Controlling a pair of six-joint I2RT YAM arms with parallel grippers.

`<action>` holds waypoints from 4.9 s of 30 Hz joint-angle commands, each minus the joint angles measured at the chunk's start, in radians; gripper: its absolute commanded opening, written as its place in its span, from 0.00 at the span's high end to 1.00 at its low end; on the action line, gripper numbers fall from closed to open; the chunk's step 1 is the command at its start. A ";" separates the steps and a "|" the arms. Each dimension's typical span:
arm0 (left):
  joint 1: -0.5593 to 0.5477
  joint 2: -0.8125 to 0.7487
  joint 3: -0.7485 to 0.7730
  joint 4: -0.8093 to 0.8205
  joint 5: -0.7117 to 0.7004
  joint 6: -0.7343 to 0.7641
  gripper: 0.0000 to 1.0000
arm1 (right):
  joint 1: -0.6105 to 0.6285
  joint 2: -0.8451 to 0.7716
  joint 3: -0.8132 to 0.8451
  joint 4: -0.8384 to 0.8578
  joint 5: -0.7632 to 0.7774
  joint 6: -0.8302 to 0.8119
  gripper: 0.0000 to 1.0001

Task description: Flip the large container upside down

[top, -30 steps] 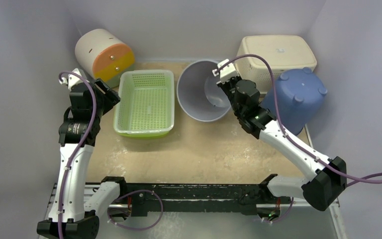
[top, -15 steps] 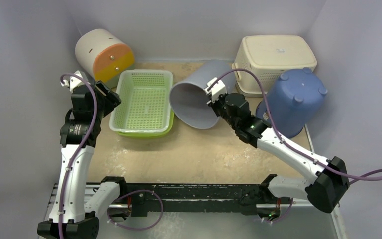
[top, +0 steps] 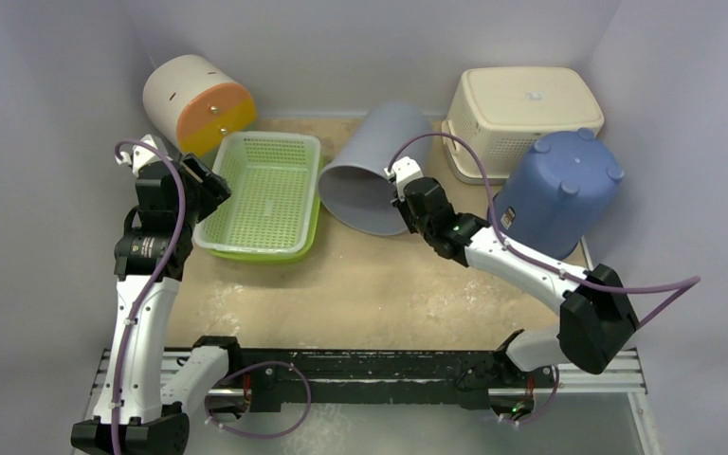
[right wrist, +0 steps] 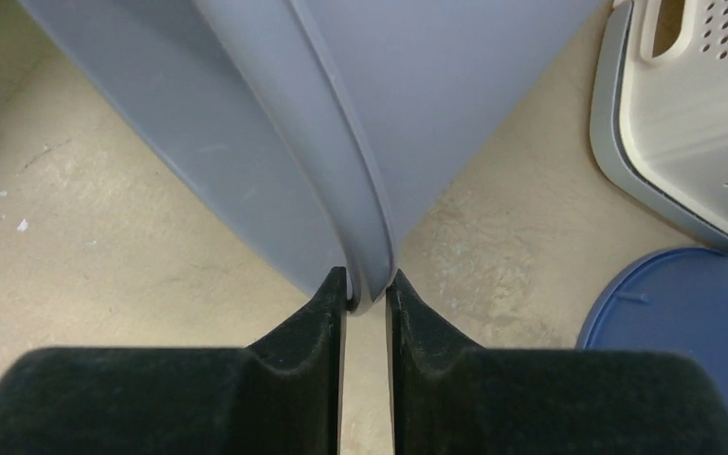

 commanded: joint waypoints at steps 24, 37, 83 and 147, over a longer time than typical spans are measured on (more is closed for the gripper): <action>0.005 0.015 -0.030 0.086 0.026 0.006 0.38 | 0.013 0.126 0.487 -0.150 -0.143 -0.018 0.41; 0.005 -0.011 -0.043 0.064 0.004 0.008 0.38 | -0.003 0.235 0.562 -0.174 -0.303 -0.055 0.80; 0.005 0.007 -0.026 0.019 -0.021 0.031 0.37 | 0.046 0.481 0.323 -0.175 -0.453 0.043 0.99; 0.005 -0.041 -0.035 0.021 -0.017 0.028 0.37 | 0.049 0.398 0.486 -0.258 -0.373 0.058 0.30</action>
